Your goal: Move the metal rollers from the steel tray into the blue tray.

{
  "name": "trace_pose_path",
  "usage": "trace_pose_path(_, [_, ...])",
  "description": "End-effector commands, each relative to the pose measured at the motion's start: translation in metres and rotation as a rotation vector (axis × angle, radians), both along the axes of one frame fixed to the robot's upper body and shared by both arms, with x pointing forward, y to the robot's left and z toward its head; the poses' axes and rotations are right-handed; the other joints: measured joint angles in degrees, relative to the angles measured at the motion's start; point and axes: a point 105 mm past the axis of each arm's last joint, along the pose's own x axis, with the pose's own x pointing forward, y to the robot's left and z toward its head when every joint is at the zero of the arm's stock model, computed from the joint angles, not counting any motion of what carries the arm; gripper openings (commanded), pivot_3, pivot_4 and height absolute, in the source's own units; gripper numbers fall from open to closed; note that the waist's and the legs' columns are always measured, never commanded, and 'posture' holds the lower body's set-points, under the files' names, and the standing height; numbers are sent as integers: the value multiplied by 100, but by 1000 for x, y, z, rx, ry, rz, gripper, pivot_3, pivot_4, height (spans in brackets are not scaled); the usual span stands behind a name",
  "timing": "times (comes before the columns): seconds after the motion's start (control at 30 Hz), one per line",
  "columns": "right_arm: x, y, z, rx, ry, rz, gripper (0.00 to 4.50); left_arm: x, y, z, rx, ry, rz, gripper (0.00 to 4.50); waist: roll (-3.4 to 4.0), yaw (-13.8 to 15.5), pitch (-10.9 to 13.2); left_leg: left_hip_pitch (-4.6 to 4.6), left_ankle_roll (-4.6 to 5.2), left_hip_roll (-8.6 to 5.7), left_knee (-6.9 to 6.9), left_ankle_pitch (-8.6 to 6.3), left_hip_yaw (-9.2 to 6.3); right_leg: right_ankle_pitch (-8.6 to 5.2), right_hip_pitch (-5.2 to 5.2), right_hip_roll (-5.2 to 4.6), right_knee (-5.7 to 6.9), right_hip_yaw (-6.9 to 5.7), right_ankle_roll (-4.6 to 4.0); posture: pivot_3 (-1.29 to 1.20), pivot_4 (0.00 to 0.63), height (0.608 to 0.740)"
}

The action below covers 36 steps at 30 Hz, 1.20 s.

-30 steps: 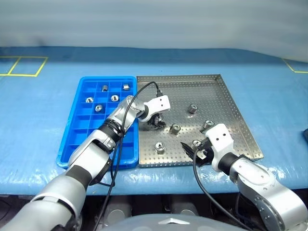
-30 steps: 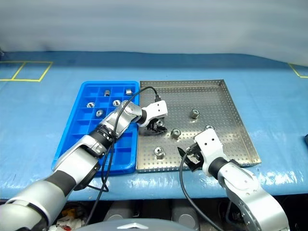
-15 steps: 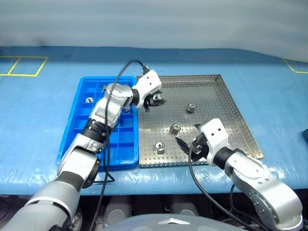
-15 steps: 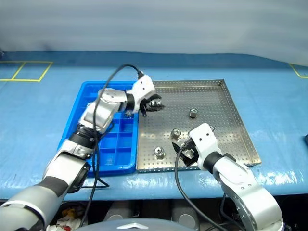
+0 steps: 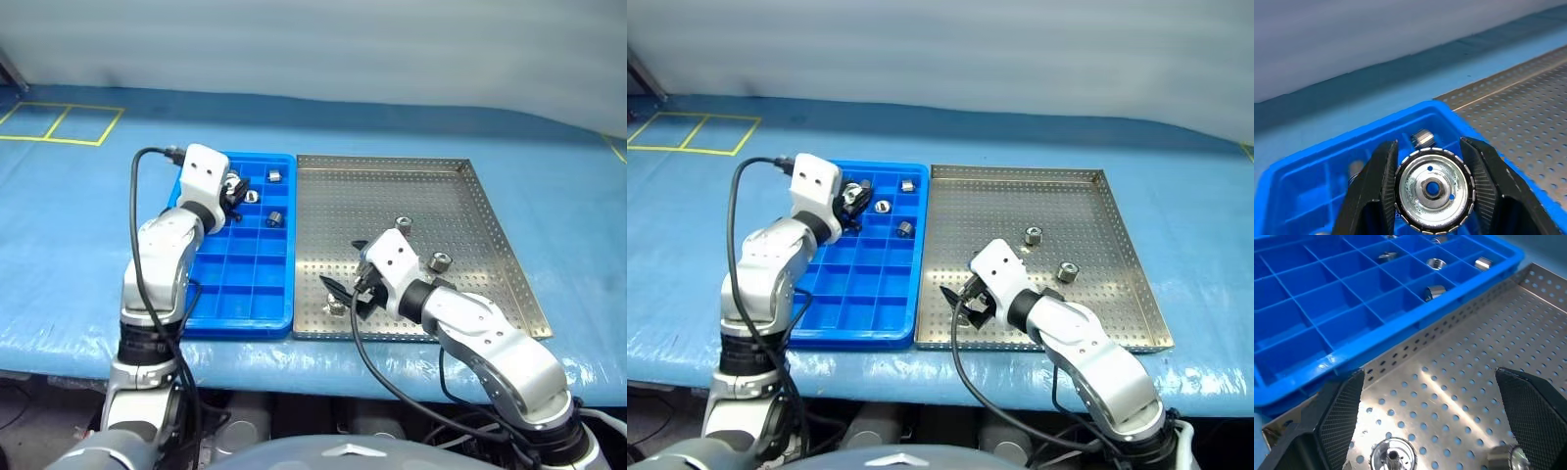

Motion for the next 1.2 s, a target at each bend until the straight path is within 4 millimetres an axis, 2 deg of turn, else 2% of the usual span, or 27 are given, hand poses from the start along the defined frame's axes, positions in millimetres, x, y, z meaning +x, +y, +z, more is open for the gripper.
trace_pose_path(0.03, [2,5,8,10,-43,41,4500,-10,16,12,21,-61,111,1707,-1,57,0,-1,0,0,0,0,-1,0,0,0,0,-2,0,269,150,740])
trace_pose_path(0.23, [2,10,8,19,-39,76,4500,-24,35,-10,58,7,218,1707,-1,152,0,0,-1,1,0,0,-3,-3,1,0,-1,-6,-5,291,150,740])
trace_pose_path(0.37, [0,13,7,29,-34,89,4500,-27,47,-22,44,46,279,1707,-2,176,1,-1,-1,4,-1,0,-7,-4,1,0,-2,-10,-8,296,150,740])
trace_pose_path(0.73, [-4,11,5,48,-33,61,4500,-24,46,-51,44,145,266,1707,-2,221,0,0,-1,5,-5,0,-6,-12,2,-5,-6,-12,-22,254,150,740])
trace_pose_path(0.83, [-6,7,5,48,-33,45,4500,-23,40,-45,7,129,227,2710,-2,202,0,2,-1,6,-5,0,-5,-22,3,-6,-6,-11,-40,235,150,740])
trace_pose_path(1.0, [-11,-4,8,48,-45,-7,4500,-15,10,-5,-82,5,15,4382,-4,203,1,-4,-2,9,-4,0,-7,-23,0,-7,-7,-14,-41,235,150,740])
trace_pose_path(1.1, [-14,-19,9,30,-50,-77,4500,-11,-19,13,-80,-20,-182,4479,-3,176,0,-7,-2,7,-4,1,-10,-23,-1,-7,-10,-18,-41,145,150,740])
trace_pose_path(1.2, [-19,-33,6,18,-41,-140,4500,-12,-51,18,-52,-9,-399,4479,-3,67,0,-6,0,5,-5,-1,-6,-23,4,-9,-18,-15,-41,95,150,740])
